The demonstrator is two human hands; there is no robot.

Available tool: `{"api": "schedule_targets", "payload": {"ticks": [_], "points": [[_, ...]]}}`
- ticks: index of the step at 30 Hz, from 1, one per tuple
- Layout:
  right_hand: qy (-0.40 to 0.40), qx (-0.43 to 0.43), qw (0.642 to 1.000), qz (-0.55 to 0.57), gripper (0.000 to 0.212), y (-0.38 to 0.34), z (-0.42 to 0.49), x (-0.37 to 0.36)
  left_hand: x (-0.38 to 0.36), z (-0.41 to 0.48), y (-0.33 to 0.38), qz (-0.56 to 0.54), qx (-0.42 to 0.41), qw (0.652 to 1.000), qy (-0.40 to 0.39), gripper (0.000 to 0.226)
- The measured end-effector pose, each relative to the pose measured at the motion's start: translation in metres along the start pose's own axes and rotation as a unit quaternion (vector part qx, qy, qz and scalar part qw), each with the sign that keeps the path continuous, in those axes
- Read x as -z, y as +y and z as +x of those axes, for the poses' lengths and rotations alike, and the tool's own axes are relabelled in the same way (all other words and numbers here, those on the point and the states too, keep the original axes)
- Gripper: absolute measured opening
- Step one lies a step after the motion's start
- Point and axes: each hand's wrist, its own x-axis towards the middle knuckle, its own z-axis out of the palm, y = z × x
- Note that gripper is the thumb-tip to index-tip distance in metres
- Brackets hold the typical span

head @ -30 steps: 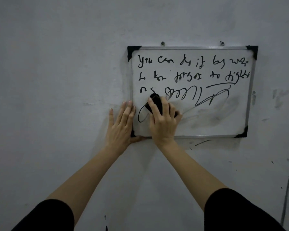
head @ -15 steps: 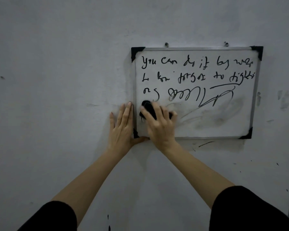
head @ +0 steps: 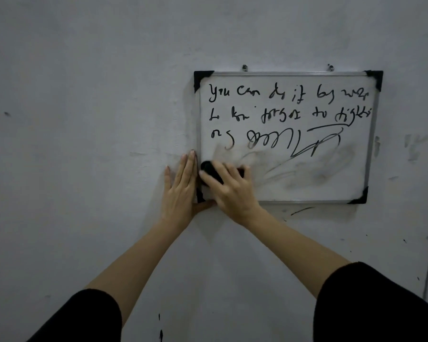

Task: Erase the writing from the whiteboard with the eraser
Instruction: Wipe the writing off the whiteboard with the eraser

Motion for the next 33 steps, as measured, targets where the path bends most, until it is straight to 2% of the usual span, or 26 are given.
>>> {"api": "schedule_targets", "payload": {"ticks": [2, 4, 8, 11, 17, 19, 21, 24, 26, 30, 31, 33], "points": [[-0.024, 0.067, 0.997, 0.009, 0.039, 0.003, -0.012, 0.003, 0.0, 0.0, 0.0, 0.003, 0.001, 1.0, 0.001, 0.105], [-0.023, 0.073, 0.997, 0.007, 0.037, 0.014, -0.004, 0.006, -0.001, 0.0, 0.0, 0.004, 0.006, 1.0, -0.003, 0.109], [0.017, -0.053, 0.998, -0.013, 0.035, 0.024, 0.03, 0.007, -0.002, 0.001, 0.0, 0.01, 0.008, 1.0, -0.016, 0.119], [0.033, -0.089, 0.995, -0.007, 0.035, 0.006, 0.023, 0.001, 0.0, 0.0, 0.002, 0.016, 0.011, 0.999, -0.025, 0.119], [-0.016, 0.081, 0.996, 0.016, 0.037, -0.001, -0.02, 0.003, 0.003, 0.0, 0.002, 0.013, 0.01, 1.0, -0.019, 0.111], [0.002, 0.041, 0.999, -0.002, 0.036, 0.009, -0.006, 0.006, 0.003, 0.001, 0.002, 0.004, 0.005, 1.0, -0.025, 0.114], [0.032, -0.056, 0.998, -0.012, 0.037, 0.015, 0.012, 0.006, 0.001, 0.0, -0.002, -0.029, -0.008, 0.999, -0.012, 0.116], [0.068, -0.148, 0.987, -0.006, 0.036, 0.007, 0.025, -0.001, 0.007, -0.003, -0.006, -0.102, -0.033, 0.994, 0.036, 0.094], [0.074, -0.133, 0.988, -0.002, 0.031, -0.005, 0.014, -0.004, 0.012, -0.003, -0.005, -0.13, -0.032, 0.988, 0.07, 0.08], [0.031, -0.023, 0.999, 0.006, 0.031, -0.011, -0.026, -0.001, 0.013, 0.006, 0.005, -0.12, 0.014, 0.987, 0.107, 0.06], [0.03, -0.022, 0.999, -0.002, 0.035, -0.005, -0.03, 0.001, 0.012, 0.009, 0.009, -0.112, 0.024, 0.987, 0.11, 0.058], [0.039, -0.078, 0.996, -0.02, 0.04, 0.015, -0.035, 0.005, 0.01, 0.015, 0.013, -0.099, 0.036, 0.988, 0.115, 0.058]]}}
